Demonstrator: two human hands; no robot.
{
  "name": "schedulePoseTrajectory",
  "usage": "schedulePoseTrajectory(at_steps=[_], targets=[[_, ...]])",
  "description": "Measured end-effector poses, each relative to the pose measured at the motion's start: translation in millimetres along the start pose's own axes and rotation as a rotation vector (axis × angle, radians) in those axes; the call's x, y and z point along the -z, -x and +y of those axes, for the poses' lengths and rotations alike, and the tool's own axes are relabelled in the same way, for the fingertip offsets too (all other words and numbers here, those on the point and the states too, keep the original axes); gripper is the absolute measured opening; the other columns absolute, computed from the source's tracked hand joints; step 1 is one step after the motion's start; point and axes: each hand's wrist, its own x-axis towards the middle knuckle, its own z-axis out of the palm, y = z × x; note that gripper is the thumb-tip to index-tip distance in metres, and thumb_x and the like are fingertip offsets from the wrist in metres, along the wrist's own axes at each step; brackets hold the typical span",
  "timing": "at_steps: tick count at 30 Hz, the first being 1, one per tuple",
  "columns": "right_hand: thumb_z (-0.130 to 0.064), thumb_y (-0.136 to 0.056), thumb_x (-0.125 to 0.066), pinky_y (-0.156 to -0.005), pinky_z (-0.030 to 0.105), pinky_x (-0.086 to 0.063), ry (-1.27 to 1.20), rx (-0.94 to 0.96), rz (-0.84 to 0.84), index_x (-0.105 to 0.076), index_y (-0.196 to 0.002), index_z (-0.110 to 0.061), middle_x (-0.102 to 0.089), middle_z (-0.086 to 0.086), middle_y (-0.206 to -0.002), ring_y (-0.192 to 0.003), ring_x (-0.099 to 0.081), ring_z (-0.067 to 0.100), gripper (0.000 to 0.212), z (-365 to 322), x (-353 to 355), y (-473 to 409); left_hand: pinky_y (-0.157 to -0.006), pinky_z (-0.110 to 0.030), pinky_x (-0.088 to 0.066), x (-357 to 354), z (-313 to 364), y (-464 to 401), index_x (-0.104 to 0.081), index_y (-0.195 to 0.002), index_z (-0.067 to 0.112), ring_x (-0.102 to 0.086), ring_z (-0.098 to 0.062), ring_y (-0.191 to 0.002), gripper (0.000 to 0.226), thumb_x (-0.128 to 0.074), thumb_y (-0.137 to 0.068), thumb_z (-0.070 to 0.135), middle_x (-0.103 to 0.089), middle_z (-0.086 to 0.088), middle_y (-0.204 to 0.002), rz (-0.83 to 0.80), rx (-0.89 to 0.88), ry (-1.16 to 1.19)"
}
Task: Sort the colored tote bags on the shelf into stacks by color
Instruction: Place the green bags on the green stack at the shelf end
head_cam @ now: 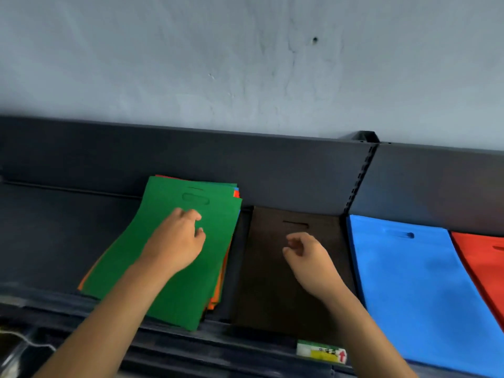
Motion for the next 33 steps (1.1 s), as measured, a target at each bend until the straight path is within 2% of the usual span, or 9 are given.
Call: schedulePoseTrajectory(at_steps=[2, 7, 13, 18, 21, 24, 26, 30, 33], targets=[[-0.026, -0.101, -0.067, -0.100, 0.028, -0.050, -0.013, 0.004, -0.008, -0.063, -0.136, -0.019, -0.065, -0.002, -0.124, -0.110, -0.063, 0.010, 0.036, -16, -24, 2, -0.087, -0.033, -0.052, 8, -30, -2, -0.053, -0.145, 0.015, -0.063, -0.019, -0.103, 0.045, -0.056, -0.103, 0.031, -0.053, -0.007, -0.138, -0.016, 0.020, -0.013], [-0.029, -0.101, -0.067, -0.100, 0.030, -0.053, -0.038, -0.028, -0.074, -0.062, -0.138, -0.020, -0.067, -0.004, -0.124, -0.112, -0.065, 0.009, 0.038, -50, -78, 8, -0.106, -0.040, -0.049, 16, -105, -12, -0.043, -0.155, 0.012, -0.051, -0.025, -0.134, 0.055, -0.054, -0.104, 0.032, -0.042, -0.008, -0.155, -0.106, 0.022, -0.051], [-0.030, -0.102, -0.067, -0.078, 0.021, -0.052, -0.080, -0.120, -0.053, -0.061, -0.135, -0.017, -0.069, -0.011, -0.113, -0.098, -0.066, 0.001, 0.035, -82, -115, 8, -0.123, -0.043, -0.032, 11, -155, -21, -0.028, -0.162, 0.010, -0.027, -0.027, -0.155, 0.064, -0.049, -0.107, 0.035, -0.016, -0.007, -0.172, -0.212, -0.018, -0.052], [-0.036, -0.098, -0.073, -0.083, 0.029, -0.059, -0.196, -0.230, 0.004, -0.058, -0.135, -0.016, -0.071, -0.008, -0.115, -0.101, -0.071, 0.010, 0.045, -90, -136, 12, -0.128, -0.043, -0.017, -3, -166, -19, -0.020, -0.164, 0.011, -0.004, -0.024, -0.160, 0.066, -0.040, -0.109, 0.042, -0.005, -0.009, -0.173, -0.285, -0.088, -0.046], [-0.034, -0.096, -0.077, -0.080, 0.032, -0.063, -0.240, -0.292, 0.073, -0.062, -0.127, -0.013, -0.075, -0.002, -0.115, -0.098, -0.074, 0.015, 0.041, -88, -139, 14, -0.127, -0.044, -0.019, -4, -160, -14, -0.021, -0.164, 0.014, -0.005, -0.023, -0.160, 0.069, -0.041, -0.108, 0.049, -0.011, -0.007, -0.173, -0.292, -0.126, 0.007], [-0.022, -0.098, -0.075, -0.076, 0.036, -0.063, -0.320, -0.361, 0.125, -0.069, -0.111, -0.012, -0.079, 0.004, -0.107, -0.092, -0.077, 0.021, 0.017, -88, -134, 15, -0.120, -0.045, -0.039, 1, -164, -15, -0.033, -0.160, 0.015, -0.029, -0.022, -0.154, 0.066, -0.043, -0.106, 0.051, -0.032, -0.004, -0.167, -0.227, -0.120, 0.088], [-0.016, -0.100, -0.072, -0.069, 0.032, -0.060, -0.366, -0.377, 0.187, -0.071, -0.106, -0.011, -0.079, 0.006, -0.102, -0.088, -0.077, 0.022, 0.008, -90, -128, 17, -0.115, -0.043, -0.044, 3, -172, -19, -0.037, -0.158, 0.014, -0.034, -0.022, -0.152, 0.062, -0.046, -0.106, 0.047, -0.040, -0.005, -0.163, -0.165, -0.095, 0.102], [-0.013, -0.098, -0.070, -0.071, 0.039, -0.064, -0.430, -0.401, 0.311, -0.071, -0.104, -0.009, -0.080, 0.008, -0.095, -0.084, -0.078, 0.027, 0.007, -88, -123, 19, -0.124, -0.043, -0.030, 3, -181, -20, -0.040, -0.157, 0.015, -0.018, -0.022, -0.158, 0.055, -0.046, -0.108, 0.038, -0.033, -0.004, -0.167, -0.195, -0.124, 0.049], [-0.014, -0.096, -0.074, -0.078, 0.045, -0.067, -0.516, -0.431, 0.247, -0.074, -0.106, -0.006, -0.083, 0.008, -0.091, -0.081, -0.081, 0.027, 0.013, -87, -126, 20, -0.127, -0.042, -0.024, -1, -174, -15, -0.041, -0.157, 0.015, -0.019, -0.022, -0.158, 0.054, -0.047, -0.108, 0.038, -0.033, -0.003, -0.167, -0.193, -0.193, 0.017]])
